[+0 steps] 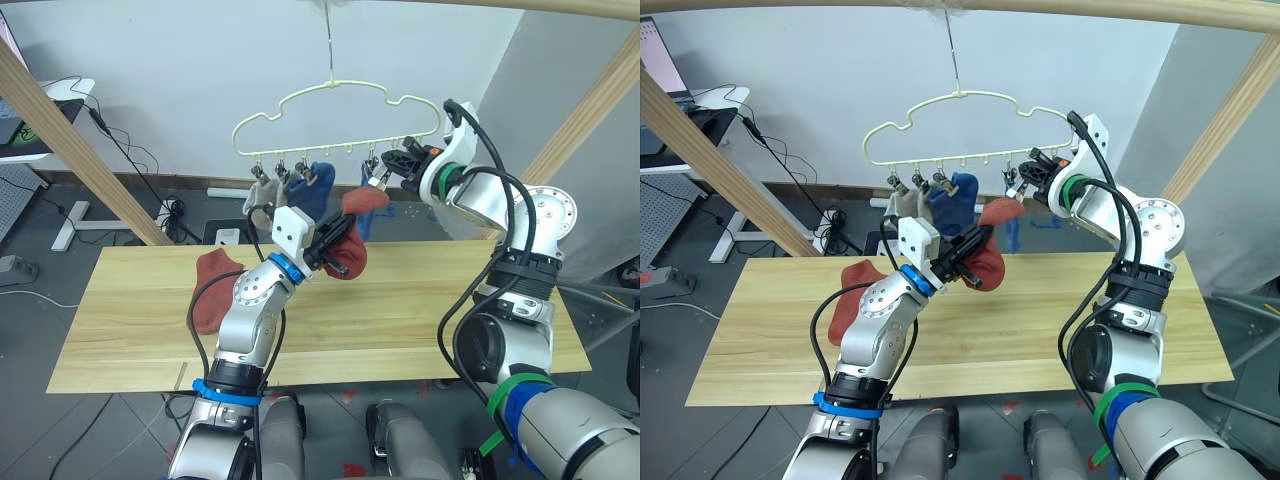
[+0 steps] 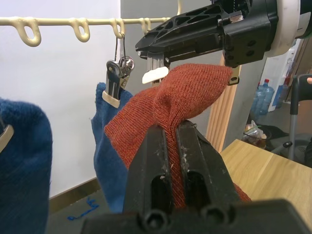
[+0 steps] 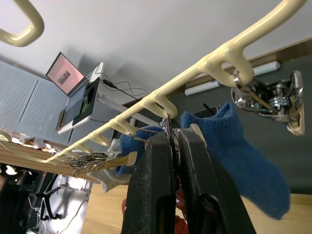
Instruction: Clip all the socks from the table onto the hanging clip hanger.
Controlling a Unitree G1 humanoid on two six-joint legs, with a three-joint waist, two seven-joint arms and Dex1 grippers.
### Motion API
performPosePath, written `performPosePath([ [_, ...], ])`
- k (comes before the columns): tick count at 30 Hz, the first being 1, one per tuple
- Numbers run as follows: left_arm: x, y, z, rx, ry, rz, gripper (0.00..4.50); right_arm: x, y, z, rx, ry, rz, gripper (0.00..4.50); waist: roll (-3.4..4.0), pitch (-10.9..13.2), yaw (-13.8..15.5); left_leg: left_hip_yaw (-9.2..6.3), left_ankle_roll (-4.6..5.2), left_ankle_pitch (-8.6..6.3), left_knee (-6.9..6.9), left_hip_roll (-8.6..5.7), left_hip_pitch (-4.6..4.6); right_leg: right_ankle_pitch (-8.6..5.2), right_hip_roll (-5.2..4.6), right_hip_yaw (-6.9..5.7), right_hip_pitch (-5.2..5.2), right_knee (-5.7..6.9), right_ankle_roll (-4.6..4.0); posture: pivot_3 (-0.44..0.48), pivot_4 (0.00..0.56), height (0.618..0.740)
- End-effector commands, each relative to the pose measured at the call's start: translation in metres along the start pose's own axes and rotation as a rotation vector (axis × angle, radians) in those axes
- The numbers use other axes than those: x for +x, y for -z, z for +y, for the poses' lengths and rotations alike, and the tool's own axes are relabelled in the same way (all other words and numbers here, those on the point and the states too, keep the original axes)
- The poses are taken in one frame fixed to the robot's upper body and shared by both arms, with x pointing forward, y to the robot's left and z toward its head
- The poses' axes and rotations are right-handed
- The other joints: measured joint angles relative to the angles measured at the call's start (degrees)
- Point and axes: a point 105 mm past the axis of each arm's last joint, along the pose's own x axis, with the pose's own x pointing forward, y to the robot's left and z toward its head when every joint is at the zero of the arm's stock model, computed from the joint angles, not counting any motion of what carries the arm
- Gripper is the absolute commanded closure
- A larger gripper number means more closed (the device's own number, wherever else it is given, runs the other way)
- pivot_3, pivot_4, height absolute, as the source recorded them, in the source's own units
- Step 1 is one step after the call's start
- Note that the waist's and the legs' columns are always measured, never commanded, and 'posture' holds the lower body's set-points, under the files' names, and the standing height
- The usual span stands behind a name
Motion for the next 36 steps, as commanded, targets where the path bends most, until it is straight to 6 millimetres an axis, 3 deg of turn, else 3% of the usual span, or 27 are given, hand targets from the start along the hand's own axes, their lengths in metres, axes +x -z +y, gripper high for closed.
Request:
performPosePath([
  [1, 0.003, -0.015, -0.004, 0.033, 0.016, -0.062, 4.49, -0.004, -0.002, -0.001, 0.022, 0.007, -0.007, 4.5, 0.0, 0.0, 0.0, 0.0, 0.0, 0.0, 0.0, 0.0, 0.0, 0.0, 0.0, 0.0, 0.0, 0.0, 0.0, -0.03, 0.238, 0.74],
  [12, 0.0, -0.018, -0.006, 0.033, 0.019, -0.071, 4.49, -0.01, -0.023, -0.027, 0.014, 0.1, -0.069, 4.5, 0.0, 0.0, 0.3, 0.0, 0.0, 0.0, 0.01, -0.01, -0.01, 0.0, 0.0, -0.01, 0.0, -0.01, 0.0, -0.028, 0.232, 0.74],
  [36, 0.006, -0.025, 0.002, 0.04, -0.012, -0.117, 4.49, -0.007, -0.011, -0.007, 0.138, 0.028, -0.019, 4.5, 0.0, 0.0, 0.2, 0.0, 0.0, 0.0, 0.01, -0.01, -0.02, 0.0, 0.0, 0.0, 0.0, -0.01, 0.0, -0.04, 0.239, 0.74],
])
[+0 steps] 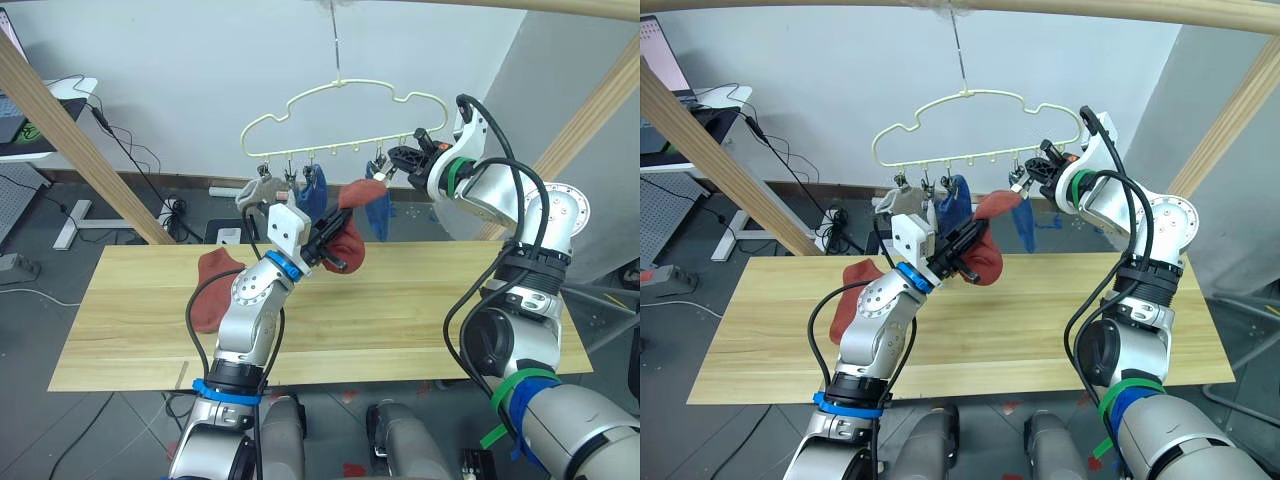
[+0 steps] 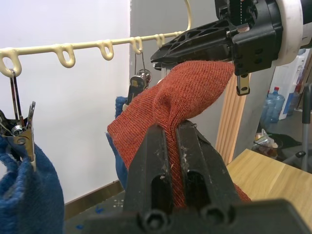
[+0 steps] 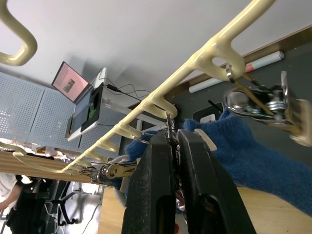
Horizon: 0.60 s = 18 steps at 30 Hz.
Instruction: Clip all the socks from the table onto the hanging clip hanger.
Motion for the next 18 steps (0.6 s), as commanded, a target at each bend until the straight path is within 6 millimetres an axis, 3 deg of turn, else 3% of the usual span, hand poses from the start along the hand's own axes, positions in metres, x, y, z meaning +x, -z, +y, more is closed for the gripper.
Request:
performPosePath([
  [1, 0.006, -0.016, -0.002, 0.017, 0.012, -0.07, 4.49, -0.005, -0.003, -0.002, 0.044, 0.012, -0.015, 4.5, 0.0, 0.0, 0.0, 0.0, 0.0, 0.0, 0.0, 0.0, 0.0, 0.0, 0.0, 0.0, 0.0, 0.0, 0.0, -0.04, 0.239, 0.74],
  [18, 0.006, -0.009, -0.004, 0.029, 0.029, -0.046, 4.49, -0.004, 0.0, 0.014, 0.147, -0.025, -0.005, 4.5, 0.0, 0.0, -0.5, 0.01, 0.02, -0.01, -0.01, 0.01, -0.02, 0.0, 0.02, 0.01, -0.03, -0.01, 0.0, -0.041, 0.243, 0.74],
])
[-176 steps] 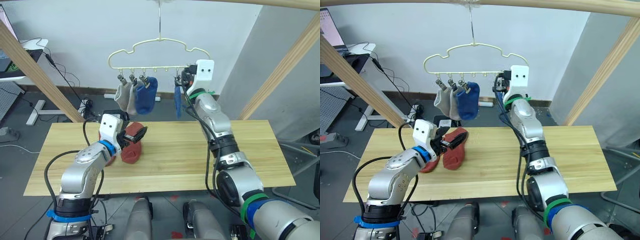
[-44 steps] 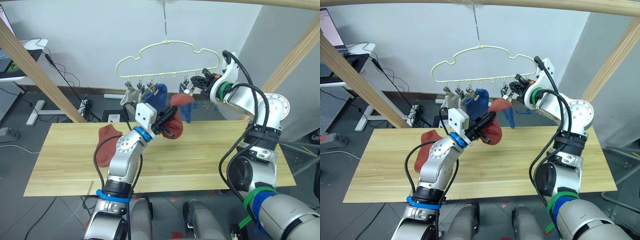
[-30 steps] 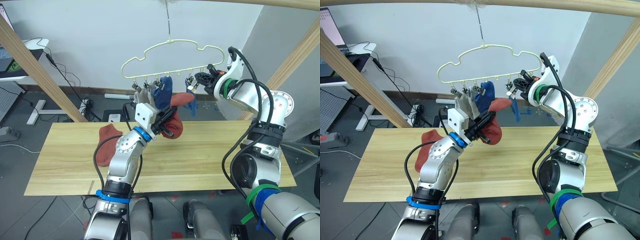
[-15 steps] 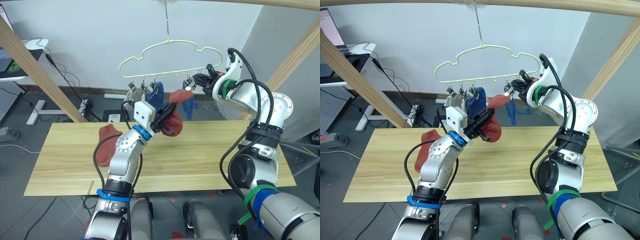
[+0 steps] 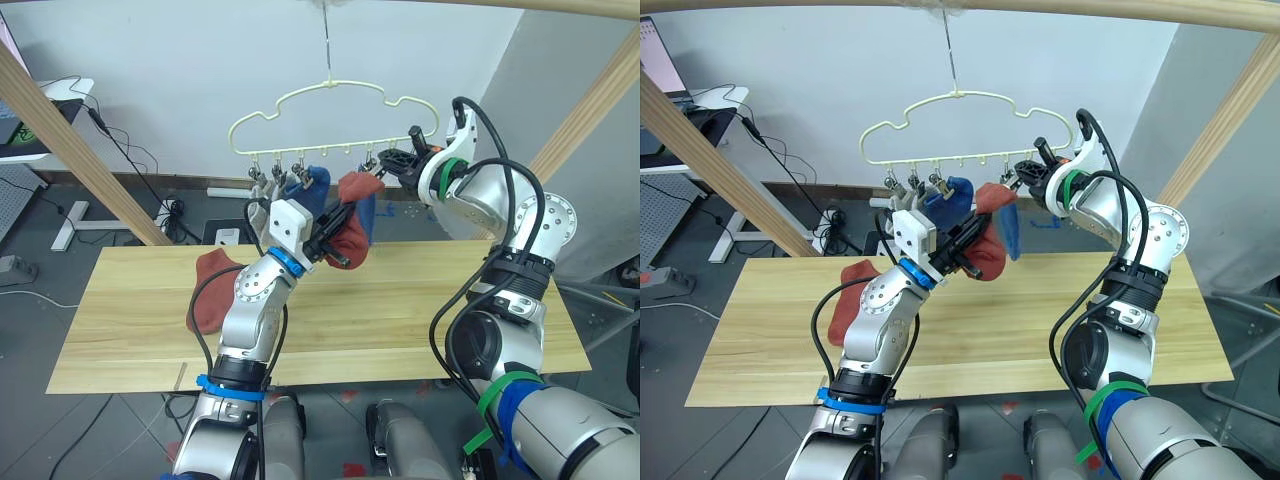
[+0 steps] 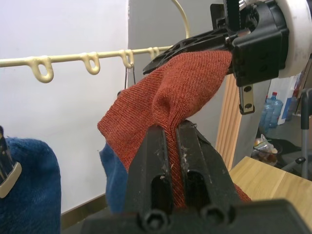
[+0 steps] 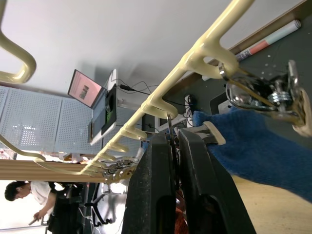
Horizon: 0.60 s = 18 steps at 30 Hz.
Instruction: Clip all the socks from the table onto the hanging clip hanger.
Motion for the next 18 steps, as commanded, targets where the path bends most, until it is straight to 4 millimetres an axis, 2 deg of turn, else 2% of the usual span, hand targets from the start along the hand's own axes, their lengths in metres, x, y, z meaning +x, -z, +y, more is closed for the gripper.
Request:
performPosePath([
  [1, 0.001, -0.007, -0.003, 0.024, 0.025, -0.024, 4.49, -0.005, -0.009, 0.004, 0.006, -0.011, -0.032, 4.5, 0.0, 0.0, -0.1, 0.0, 0.0, 0.0, 0.0, 0.0, 0.0, 0.0, 0.0, 0.0, 0.0, 0.0, 0.0, -0.041, 0.244, 0.74],
  [18, -0.001, 0.004, -0.004, 0.065, 0.044, 0.041, 4.49, -0.004, -0.009, 0.007, 0.012, -0.016, -0.023, 4.5, 0.0, 0.0, -0.9, 0.0, 0.01, -0.01, -0.01, 0.01, -0.02, 0.0, 0.01, 0.01, -0.03, 0.0, 0.0, -0.031, 0.24, 0.74],
])
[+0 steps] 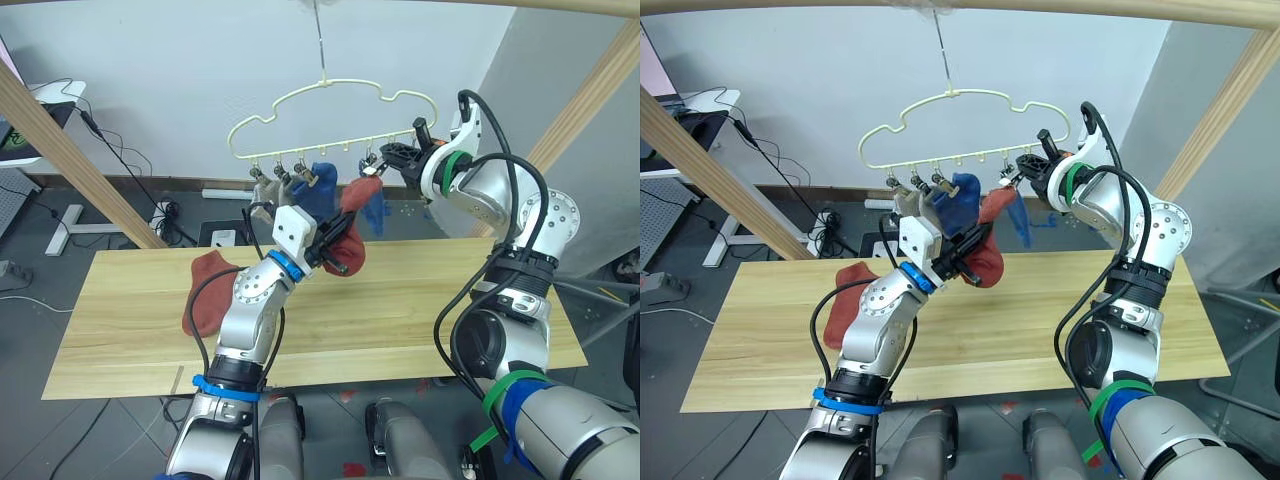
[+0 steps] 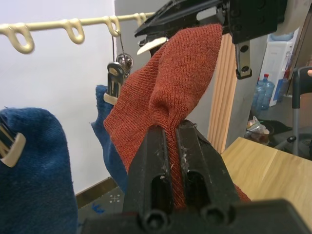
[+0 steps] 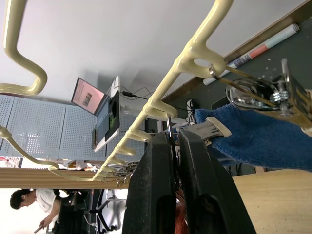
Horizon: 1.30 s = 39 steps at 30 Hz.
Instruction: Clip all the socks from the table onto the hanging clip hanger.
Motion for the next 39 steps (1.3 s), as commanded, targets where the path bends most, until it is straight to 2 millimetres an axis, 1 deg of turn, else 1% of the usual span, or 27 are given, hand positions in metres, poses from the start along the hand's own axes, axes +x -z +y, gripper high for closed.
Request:
performPosePath([
  [1, 0.003, -0.008, -0.004, 0.022, 0.014, -0.035, 4.49, -0.004, -0.006, 0.001, 0.003, -0.007, -0.022, 4.5, 0.0, 0.0, 0.0, 0.0, 0.0, 0.0, 0.0, 0.0, 0.0, 0.0, 0.0, 0.0, 0.0, 0.0, 0.0, -0.031, 0.24, 0.74],
  [10, 0.004, -0.01, -0.002, 0.028, 0.009, -0.038, 4.49, -0.003, -0.003, 0.003, -0.012, -0.013, -0.01, 4.5, 0.0, 0.0, 0.0, 0.01, 0.01, -0.01, -0.01, 0.01, -0.01, 0.0, 0.01, 0.02, -0.01, -0.01, 0.0, -0.031, 0.24, 0.74],
  [13, 0.004, -0.011, -0.002, 0.026, 0.012, -0.043, 4.5, -0.004, -0.003, 0.003, -0.013, -0.022, -0.008, 3.59, 0.0, 0.0, 0.0, 0.02, 0.01, -0.01, -0.01, 0.01, -0.01, 0.0, 0.01, 0.02, -0.02, -0.01, 0.0, -0.028, 0.233, 0.74],
  [17, 0.006, -0.012, -0.004, 0.023, 0.017, -0.046, 4.5, -0.004, -0.002, 0.003, -0.013, -0.028, -0.009, 2.15, 0.0, 0.0, -0.2, 0.04, 0.01, -0.01, -0.01, 0.01, -0.01, 0.0, 0.01, 0.04, -0.05, 0.0, 0.0, -0.027, 0.228, 0.74],
  [19, 0.007, -0.012, -0.005, 0.022, 0.021, -0.046, 4.5, -0.006, -0.003, 0.002, -0.017, -0.029, -0.014, 1.54, 0.0, 0.0, -0.2, 0.06, 0.01, -0.01, -0.02, 0.03, -0.01, 0.0, 0.02, 0.05, -0.06, 0.0, 0.0, -0.027, 0.226, 0.74],
  [21, 0.008, -0.011, -0.007, 0.015, 0.026, -0.042, 4.5, -0.009, -0.006, 0.001, -0.036, -0.035, -0.027, 0.91, 0.0, 0.0, -0.2, 0.06, 0.01, -0.01, -0.02, 0.03, -0.02, 0.0, 0.03, 0.04, -0.06, 0.0, 0.0, -0.026, 0.227, 0.74],
  [22, 0.009, -0.01, -0.007, 0.007, 0.028, -0.035, 4.5, -0.013, -0.008, 0.003, -0.055, -0.055, -0.033, 0.49, 0.0, 0.0, -0.2, 0.06, 0.01, -0.01, -0.02, 0.03, -0.02, 0.0, 0.03, 0.04, -0.06, 0.0, 0.0, -0.027, 0.226, 0.74],
  [23, 0.01, -0.009, -0.008, -0.002, 0.033, -0.026, 4.5, -0.019, -0.009, 0.005, -0.068, -0.08, -0.041, 0.22, 0.0, 0.0, -0.1, 0.05, 0.01, -0.01, -0.02, 0.03, -0.03, 0.0, 0.03, 0.05, -0.06, 0.0, 0.0, -0.027, 0.224, 0.74],
  [24, 0.01, -0.008, -0.009, -0.01, 0.037, -0.021, 4.5, -0.023, -0.01, 0.007, -0.081, -0.1, -0.046, 0.01, 0.0, 0.0, -0.1, 0.05, 0.02, -0.01, -0.02, 0.03, -0.04, 0.0, 0.03, 0.03, -0.06, -0.01, 0.0, -0.027, 0.224, 0.74],
  [26, 0.011, -0.005, -0.011, -0.022, 0.044, -0.006, 4.5, -0.034, -0.009, 0.007, -0.152, -0.126, -0.048, 0.01, 0.0, 0.0, -0.1, 0.04, 0.02, -0.01, -0.02, 0.01, -0.08, 0.0, 0.02, 0.03, -0.07, -0.03, 0.0, -0.032, 0.225, 0.74],
  [28, 0.012, -0.001, -0.013, -0.07, 0.058, 0.005, 4.5, -0.045, -0.008, 0.003, -0.206, -0.13, -0.059, 0.01, 0.0, 0.0, -0.1, 0.06, 0.03, -0.02, -0.01, 0.0, -0.09, 0.0, 0.01, 0.06, -0.08, -0.04, 0.01, -0.042, 0.224, 0.74],
  [30, 0.012, 0.001, -0.015, -0.104, 0.068, 0.012, 4.5, -0.052, -0.006, 0.001, -0.254, -0.127, -0.067, 0.01, 0.0, 0.0, -0.3, 0.05, 0.05, -0.03, -0.01, 0.01, -0.09, -0.01, 0.02, 0.06, -0.08, -0.03, 0.01, -0.051, 0.223, 0.74],
  [32, 0.013, 0.003, -0.019, -0.184, 0.098, 0.021, 3.92, -0.058, -0.004, -0.003, -0.307, -0.11, -0.083, 0.0, 0.0, 0.0, -0.5, 0.06, 0.05, -0.03, -0.01, 0.03, -0.08, -0.01, 0.04, 0.07, -0.09, -0.02, 0.01, -0.078, 0.223, 0.74],
  [33, 0.014, 0.004, -0.025, -0.241, 0.13, 0.025, 3.74, -0.062, -0.002, -0.007, -0.346, -0.092, -0.087, 0.0, 0.0, 0.0, -0.6, 0.06, 0.05, -0.03, -0.01, 0.04, -0.07, -0.01, 0.06, 0.08, -0.09, 0.0, 0.02, -0.084, 0.223, 0.74],
  [35, 0.015, 0.004, -0.033, -0.32, 0.18, 0.027, 3.14, -0.065, 0.003, -0.011, -0.382, -0.082, -0.092, 0.0, 0.0, 0.0, -1.0, 0.05, 0.05, -0.03, 0.0, 0.05, -0.07, -0.02, 0.07, 0.08, -0.1, 0.0, 0.03, -0.091, 0.222, 0.74],
  [37, 0.016, 0.005, -0.036, -0.345, 0.205, 0.044, 2.57, -0.065, 0.008, -0.014, -0.391, -0.086, -0.096, 0.0, 0.0, 0.0, -1.5, 0.06, 0.05, -0.03, 0.0, 0.05, -0.07, -0.02, 0.08, 0.1, -0.1, 0.0, 0.04, -0.097, 0.222, 0.74],
  [39, 0.015, 0.005, -0.033, -0.354, 0.2, 0.056, 1.97, -0.065, 0.011, -0.017, -0.424, -0.074, -0.105, 0.0, 0.0, 0.0, -1.7, 0.06, 0.05, -0.03, 0.02, 0.04, -0.07, -0.06, 0.08, 0.11, -0.1, 0.01, 0.1, -0.097, 0.222, 0.74],
])
